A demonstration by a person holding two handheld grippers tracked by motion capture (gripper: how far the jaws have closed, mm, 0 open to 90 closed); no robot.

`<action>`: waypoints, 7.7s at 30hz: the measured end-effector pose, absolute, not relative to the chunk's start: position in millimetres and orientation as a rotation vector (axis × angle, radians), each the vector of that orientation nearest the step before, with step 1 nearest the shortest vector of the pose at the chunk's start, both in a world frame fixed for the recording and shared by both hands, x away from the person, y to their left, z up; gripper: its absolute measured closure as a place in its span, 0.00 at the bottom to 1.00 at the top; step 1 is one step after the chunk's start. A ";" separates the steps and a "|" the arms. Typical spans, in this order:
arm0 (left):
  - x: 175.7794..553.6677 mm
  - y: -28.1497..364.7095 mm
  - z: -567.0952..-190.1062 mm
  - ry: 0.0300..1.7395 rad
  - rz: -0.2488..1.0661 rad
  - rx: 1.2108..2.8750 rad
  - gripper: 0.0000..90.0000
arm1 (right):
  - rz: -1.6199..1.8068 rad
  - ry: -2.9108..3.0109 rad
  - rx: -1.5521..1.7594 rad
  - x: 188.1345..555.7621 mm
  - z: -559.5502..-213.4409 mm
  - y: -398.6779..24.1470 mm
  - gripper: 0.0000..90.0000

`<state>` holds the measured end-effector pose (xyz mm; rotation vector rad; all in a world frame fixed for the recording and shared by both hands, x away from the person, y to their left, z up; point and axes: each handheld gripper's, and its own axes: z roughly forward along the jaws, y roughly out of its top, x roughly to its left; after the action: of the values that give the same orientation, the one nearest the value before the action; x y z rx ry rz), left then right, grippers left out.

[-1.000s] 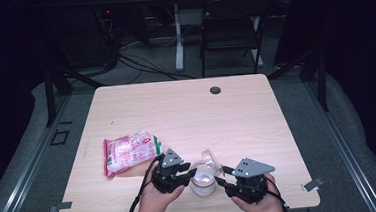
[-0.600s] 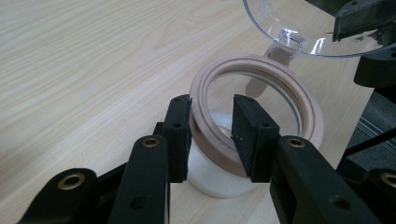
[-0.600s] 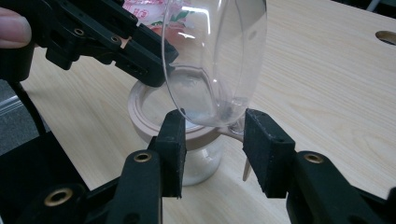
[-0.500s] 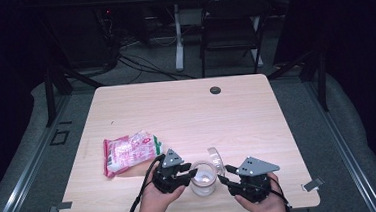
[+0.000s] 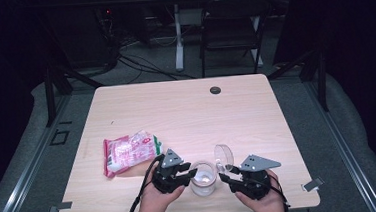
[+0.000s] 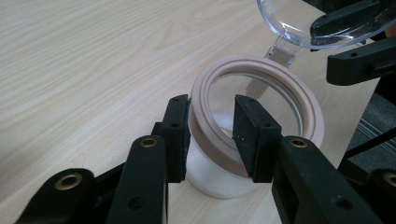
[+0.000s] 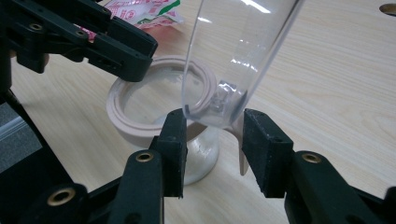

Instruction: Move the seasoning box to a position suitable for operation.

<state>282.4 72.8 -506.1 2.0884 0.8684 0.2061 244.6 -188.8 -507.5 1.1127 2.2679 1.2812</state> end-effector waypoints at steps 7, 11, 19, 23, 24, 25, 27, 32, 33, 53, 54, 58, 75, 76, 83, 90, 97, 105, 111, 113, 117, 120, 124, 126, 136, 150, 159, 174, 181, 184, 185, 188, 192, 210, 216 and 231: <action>281.5 89.6 -501.8 0.881 0.222 2.045 0.68 | 1.312 2.262 1.130 251.4 -508.4 -186.6 0.68; 280.1 103.7 -501.1 0.890 0.237 2.027 0.67 | 1.330 2.240 1.148 253.3 -512.2 -184.1 0.68; 275.0 133.0 -510.0 0.933 0.273 2.011 0.66 | 1.318 2.213 1.154 260.2 -510.4 -184.6 0.72; 273.6 147.1 -514.4 0.954 0.285 1.991 0.66 | 1.319 2.202 1.163 266.9 -508.9 -188.6 0.73; 273.6 147.1 -514.4 0.954 0.285 1.991 0.66 | 1.323 2.203 1.165 268.8 -508.6 -189.4 0.74; 273.5 153.4 -516.8 0.975 0.288 1.977 0.66 | 1.325 2.203 1.162 271.2 -508.5 -190.5 0.75; 274.4 159.6 -518.8 0.992 0.290 1.969 0.66 | 1.331 2.200 1.168 274.3 -508.3 -191.4 0.76; 278.8 173.5 -522.3 1.043 0.300 1.933 0.66 | 1.345 2.201 1.171 282.1 -507.5 -192.8 0.78; 279.4 175.5 -522.9 1.055 0.299 1.925 0.66 | 1.356 2.201 1.173 283.9 -507.3 -192.7 0.78; 278.6 186.2 -534.5 1.123 0.308 1.915 0.65 | 1.503 2.220 1.179 302.7 -510.0 -199.3 0.82; 278.6 186.5 -534.8 1.125 0.310 1.914 0.65 | 1.504 2.223 1.171 303.0 -510.1 -199.5 0.82; 279.5 188.7 -536.4 1.135 0.312 1.911 0.65 | 1.510 2.222 1.166 303.5 -510.5 -199.8 0.82; 281.3 193.0 -537.4 1.148 0.316 1.909 0.65 | 1.500 2.187 1.189 302.1 -510.2 -208.9 0.83; 281.3 193.2 -537.4 1.150 0.315 1.907 0.65 | 1.512 2.185 1.189 302.2 -510.3 -209.7 0.83; 281.6 194.3 -537.2 1.154 0.321 1.903 0.64 | 1.491 2.172 1.212 302.0 -509.5 -219.7 0.83; 282.7 196.1 -538.0 1.153 0.322 1.907 0.65 | 1.499 2.152 1.246 303.9 -509.6 -229.6 0.83; 282.3 198.1 -536.7 1.143 0.346 1.886 0.67 | 1.520 2.135 1.254 304.0 -509.6 -232.2 0.81; 282.8 199.9 -536.2 1.143 0.345 1.877 0.70 | 1.524 2.117 1.265 301.1 -508.0 -237.9 0.76; 283.3 200.0 -536.3 1.143 0.372 1.907 0.67 | 1.535 2.101 1.271 297.2 -505.6 -239.5 0.74; 284.2 200.1 -537.3 1.156 0.382 1.915 0.63 | 1.526 2.100 1.274 292.6 -504.5 -240.8 0.71; 284.9 201.3 -536.7 1.166 0.376 1.925 0.60 | 1.498 2.115 1.257 287.1 -504.1 -241.5 0.69; 284.4 201.0 -533.6 1.172 0.398 1.894 0.61 | 1.462 2.121 1.246 276.5 -506.5 -240.3 0.65; 285.6 201.4 -533.7 1.191 0.392 1.906 0.64 | 1.428 2.134 1.216 270.0 -507.2 -239.7 0.65; 285.7 201.2 -533.6 1.193 0.398 1.914 0.67 | 1.424 2.135 1.216 268.5 -507.5 -239.9 0.65; 294.8 191.6 -530.4 1.154 0.462 1.969 0.54 | 1.413 2.164 1.198 264.6 -513.4 -241.0 0.64; 318.8 160.6 -539.0 1.079 0.694 2.192 0.45 | 1.437 2.163 1.212 265.8 -517.9 -242.5 0.63; 327.8 148.0 -552.3 1.054 0.843 2.258 0.43 | 1.445 2.163 1.213 265.8 -518.5 -242.6 0.63; 339.5 141.6 -565.7 1.087 1.026 2.236 0.46 | 1.449 2.156 1.201 264.7 -518.1 -240.9 0.62; 342.5 144.2 -569.7 1.122 1.062 2.213 0.56 | 1.453 2.154 1.202 264.7 -518.5 -240.4 0.62; 341.2 144.1 -569.7 1.111 1.104 2.203 0.66 | 1.450 2.158 1.200 264.8 -518.5 -240.6 0.62; 341.0 144.2 -569.7 1.116 1.106 2.197 0.66 | 1.452 2.157 1.200 264.8 -518.6 -240.5 0.62; 341.0 144.0 -569.4 1.130 1.129 2.183 0.74 | 1.442 2.162 1.201 265.0 -518.9 -240.9 0.62; 341.0 144.6 -568.6 1.133 1.148 2.175 0.86 | 1.444 2.163 1.200 265.0 -519.1 -240.7 0.62; 344.8 165.8 -553.5 1.201 1.028 2.119 1.00 | 1.444 2.161 1.200 264.8 -519.1 -240.5 0.62; 345.9 176.2 -545.6 1.222 0.962 2.091 1.00 | 1.443 2.161 1.200 264.8 -519.1 -240.7 0.62; 348.0 192.6 -531.8 1.252 0.827 2.098 1.00 | 1.446 2.157 1.202 264.8 -519.0 -241.1 0.62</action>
<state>348.0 192.6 -531.8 2.0979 1.2521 0.8267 264.8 -241.1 -519.0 1.2020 2.1566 1.4464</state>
